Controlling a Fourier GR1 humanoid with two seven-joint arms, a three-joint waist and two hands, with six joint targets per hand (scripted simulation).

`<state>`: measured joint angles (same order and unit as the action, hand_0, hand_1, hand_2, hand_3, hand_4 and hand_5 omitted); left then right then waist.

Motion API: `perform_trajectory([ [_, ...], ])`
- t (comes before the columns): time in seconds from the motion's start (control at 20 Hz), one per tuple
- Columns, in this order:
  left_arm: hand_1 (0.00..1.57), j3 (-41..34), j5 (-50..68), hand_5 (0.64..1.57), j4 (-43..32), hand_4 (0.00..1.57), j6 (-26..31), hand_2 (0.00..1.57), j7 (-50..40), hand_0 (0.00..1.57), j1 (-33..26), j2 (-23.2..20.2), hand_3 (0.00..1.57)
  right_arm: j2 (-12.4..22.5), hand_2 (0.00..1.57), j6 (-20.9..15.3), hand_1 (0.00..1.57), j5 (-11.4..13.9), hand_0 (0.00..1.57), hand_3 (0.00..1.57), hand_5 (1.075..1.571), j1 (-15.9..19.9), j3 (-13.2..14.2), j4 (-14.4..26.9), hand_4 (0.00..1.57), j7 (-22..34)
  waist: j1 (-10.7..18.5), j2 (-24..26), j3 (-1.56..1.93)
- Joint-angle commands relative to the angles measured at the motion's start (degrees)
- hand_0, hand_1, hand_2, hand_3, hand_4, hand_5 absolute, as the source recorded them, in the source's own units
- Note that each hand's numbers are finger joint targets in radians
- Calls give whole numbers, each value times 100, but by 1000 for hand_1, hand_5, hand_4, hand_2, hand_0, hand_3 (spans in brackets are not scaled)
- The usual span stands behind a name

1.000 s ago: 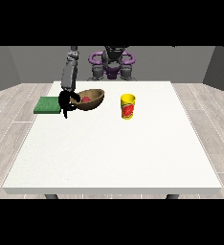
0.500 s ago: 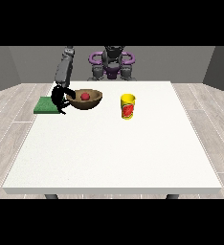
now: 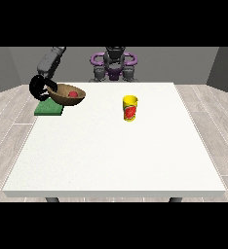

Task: Pick the cup and pour the ball into the bowl, then pick the bowl and place it on the pad

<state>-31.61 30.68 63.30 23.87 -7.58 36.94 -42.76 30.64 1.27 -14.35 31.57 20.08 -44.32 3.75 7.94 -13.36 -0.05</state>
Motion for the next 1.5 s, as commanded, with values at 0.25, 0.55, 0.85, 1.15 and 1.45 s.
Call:
perform_trajectory([
  [0.25, 0, -175, -146, 1559, -152, 720, 115, 0, 543, 0, -93, -369, 0, 830, 1571, 622, 1571, -110, 1571, 1373, 1571, 537, 278, 443, 990, -219, -231, -605, 7],
  [0.55, 0, -239, -347, 1556, 126, 669, -284, 0, 1078, 0, -217, -189, 0, 754, 1571, 816, 1571, -20, 1571, 338, 1569, 328, 339, 834, 996, -1122, -385, -1089, 16],
  [0.85, 0, -541, 23, 1556, 606, 682, -236, 0, 879, 0, -501, -329, 0, 1246, 1571, 1215, 1571, -80, 1571, 0, 1571, 319, 694, 1582, 956, -1956, -391, -1490, 21],
  [1.15, 0, -661, 303, 1557, 1211, 690, -115, 0, 735, 0, -920, -250, 0, 1729, 1571, 1288, 1571, 150, 1571, 0, 1570, 449, 647, 2053, 984, -2010, -180, -1419, 17],
  [1.45, 0, -499, 442, 1556, 1227, 696, -327, 0, 312, 0, -842, -279, 0, 1215, 1571, 943, 1571, 522, 1571, 460, 1567, 480, 248, 2110, 982, -2132, -283, -1072, 15],
])
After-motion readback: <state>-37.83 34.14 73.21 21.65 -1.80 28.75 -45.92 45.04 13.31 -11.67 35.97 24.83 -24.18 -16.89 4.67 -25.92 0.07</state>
